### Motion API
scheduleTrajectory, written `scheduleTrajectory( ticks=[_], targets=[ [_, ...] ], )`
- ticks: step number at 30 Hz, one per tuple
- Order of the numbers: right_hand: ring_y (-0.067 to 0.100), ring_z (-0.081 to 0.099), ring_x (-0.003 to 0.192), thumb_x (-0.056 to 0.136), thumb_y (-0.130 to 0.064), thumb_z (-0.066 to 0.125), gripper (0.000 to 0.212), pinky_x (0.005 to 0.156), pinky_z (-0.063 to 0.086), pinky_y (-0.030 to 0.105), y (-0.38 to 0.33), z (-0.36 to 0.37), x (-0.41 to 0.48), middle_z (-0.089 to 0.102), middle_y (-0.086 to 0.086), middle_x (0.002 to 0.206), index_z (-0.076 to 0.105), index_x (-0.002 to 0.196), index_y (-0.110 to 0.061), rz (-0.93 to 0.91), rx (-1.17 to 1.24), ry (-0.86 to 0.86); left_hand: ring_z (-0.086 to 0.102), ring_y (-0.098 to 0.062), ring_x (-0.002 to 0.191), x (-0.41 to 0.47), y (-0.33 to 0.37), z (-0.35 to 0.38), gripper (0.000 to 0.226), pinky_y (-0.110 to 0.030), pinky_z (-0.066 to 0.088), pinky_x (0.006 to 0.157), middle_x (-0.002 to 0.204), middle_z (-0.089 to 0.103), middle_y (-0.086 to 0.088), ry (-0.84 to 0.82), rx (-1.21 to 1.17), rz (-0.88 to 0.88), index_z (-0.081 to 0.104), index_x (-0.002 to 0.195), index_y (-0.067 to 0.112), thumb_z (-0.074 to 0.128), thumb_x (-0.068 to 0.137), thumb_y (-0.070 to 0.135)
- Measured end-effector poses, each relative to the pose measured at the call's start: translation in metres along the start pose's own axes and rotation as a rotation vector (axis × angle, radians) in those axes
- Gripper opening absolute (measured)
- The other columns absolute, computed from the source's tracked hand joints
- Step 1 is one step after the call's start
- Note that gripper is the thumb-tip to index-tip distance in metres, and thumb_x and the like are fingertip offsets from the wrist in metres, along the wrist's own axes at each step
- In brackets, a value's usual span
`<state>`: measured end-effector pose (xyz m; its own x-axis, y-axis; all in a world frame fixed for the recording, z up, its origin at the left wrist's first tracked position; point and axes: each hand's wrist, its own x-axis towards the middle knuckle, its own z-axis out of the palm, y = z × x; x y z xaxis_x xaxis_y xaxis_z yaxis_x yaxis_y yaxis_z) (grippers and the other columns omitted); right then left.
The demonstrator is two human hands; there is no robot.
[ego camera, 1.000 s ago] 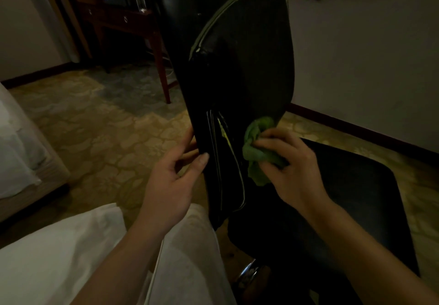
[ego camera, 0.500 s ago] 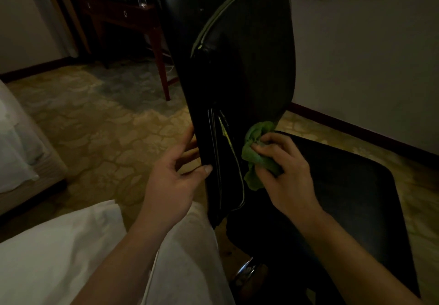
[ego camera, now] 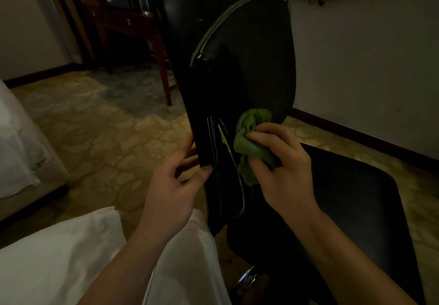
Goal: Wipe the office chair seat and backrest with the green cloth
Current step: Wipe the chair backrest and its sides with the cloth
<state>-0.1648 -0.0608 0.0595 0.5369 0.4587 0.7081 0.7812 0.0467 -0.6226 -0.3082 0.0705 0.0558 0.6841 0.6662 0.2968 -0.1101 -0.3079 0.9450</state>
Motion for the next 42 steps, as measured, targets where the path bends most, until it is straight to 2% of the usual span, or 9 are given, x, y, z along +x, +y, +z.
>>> scheduleTrajectory(
  ticks=[4,6,13,21,27,29,32,37,42],
  targets=[
    [0.004,0.053,0.121,0.085,-0.012,0.062,0.032,0.096,0.046,0.014,0.012,0.006,-0.016,0.053,0.002,0.128,0.069,0.117,-0.014,0.020,0.026,0.013,0.065,0.000,0.111,-0.001,-0.003,0.001,0.064,-0.016,0.054,0.086,0.117,0.069,0.022,0.017,-0.012,-0.013,0.050,0.136,0.042,0.068,0.089,0.003],
    [0.004,0.052,0.122,0.084,-0.007,0.064,0.036,0.096,0.046,0.014,0.020,0.008,-0.029,0.051,-0.003,0.129,0.068,0.118,-0.016,0.058,-0.003,0.012,0.065,0.002,0.111,0.000,-0.003,0.001,0.064,-0.013,0.052,0.084,0.119,0.069,0.018,0.013,-0.022,-0.016,0.051,0.138,0.036,0.068,0.088,0.001],
    [0.001,0.054,0.117,0.082,0.007,0.071,0.042,0.090,0.046,0.010,0.036,0.004,-0.063,0.054,-0.010,0.125,0.068,0.114,-0.020,0.191,0.019,-0.016,0.063,0.004,0.112,0.000,-0.003,0.002,0.063,-0.008,0.050,0.083,0.124,0.066,0.014,0.016,-0.029,-0.019,0.053,0.131,0.043,0.069,0.087,0.001],
    [0.005,0.054,0.119,0.086,-0.013,0.063,0.032,0.097,0.045,0.015,0.006,0.003,-0.018,0.057,0.003,0.124,0.068,0.118,-0.015,0.005,-0.034,0.024,0.064,-0.001,0.113,0.000,-0.004,0.003,0.062,-0.020,0.055,0.087,0.118,0.067,0.025,0.025,-0.014,-0.021,0.051,0.136,0.044,0.069,0.085,0.013],
    [0.009,0.049,0.129,0.090,-0.015,0.062,0.036,0.100,0.048,0.022,0.023,0.006,-0.039,0.048,-0.003,0.135,0.064,0.125,-0.015,0.042,0.062,-0.049,0.063,0.005,0.110,0.001,-0.004,0.003,0.062,-0.010,0.051,0.085,0.115,0.066,0.033,0.028,0.018,-0.018,0.051,0.139,0.036,0.069,0.089,0.005],
    [0.008,0.046,0.131,0.089,-0.012,0.062,0.041,0.100,0.049,0.022,0.031,0.005,-0.053,0.044,-0.011,0.137,0.062,0.129,-0.019,0.094,0.078,-0.078,0.064,0.004,0.109,0.000,-0.005,0.003,0.062,-0.009,0.051,0.083,0.116,0.067,0.028,0.028,0.005,-0.017,0.051,0.139,0.033,0.069,0.088,0.003],
    [0.004,0.046,0.130,0.087,-0.009,0.062,0.047,0.098,0.049,0.021,0.041,0.003,-0.070,0.041,-0.017,0.138,0.059,0.130,-0.025,0.159,0.037,-0.096,0.065,-0.001,0.112,0.000,-0.007,0.003,0.064,-0.016,0.054,0.087,0.120,0.069,0.018,0.032,-0.007,-0.009,0.051,0.139,0.038,0.069,0.088,0.004],
    [-0.002,0.049,0.122,0.084,0.009,0.068,0.054,0.095,0.047,0.013,0.039,-0.003,-0.064,0.049,-0.015,0.128,0.062,0.124,-0.027,0.230,0.006,-0.097,0.065,-0.004,0.115,0.000,-0.006,0.003,0.064,-0.037,0.054,0.097,0.121,0.069,0.021,0.023,-0.006,-0.015,0.049,0.137,0.045,0.069,0.089,0.008],
    [0.008,0.053,0.122,0.085,0.002,0.070,0.045,0.097,0.049,0.019,0.009,-0.003,-0.027,0.053,0.001,0.129,0.065,0.125,-0.016,0.062,-0.001,-0.045,0.065,-0.004,0.114,-0.001,-0.004,0.003,0.062,-0.040,0.054,0.098,0.120,0.068,0.023,0.017,-0.007,-0.013,0.048,0.134,0.050,0.070,0.086,0.017]
  ],
)
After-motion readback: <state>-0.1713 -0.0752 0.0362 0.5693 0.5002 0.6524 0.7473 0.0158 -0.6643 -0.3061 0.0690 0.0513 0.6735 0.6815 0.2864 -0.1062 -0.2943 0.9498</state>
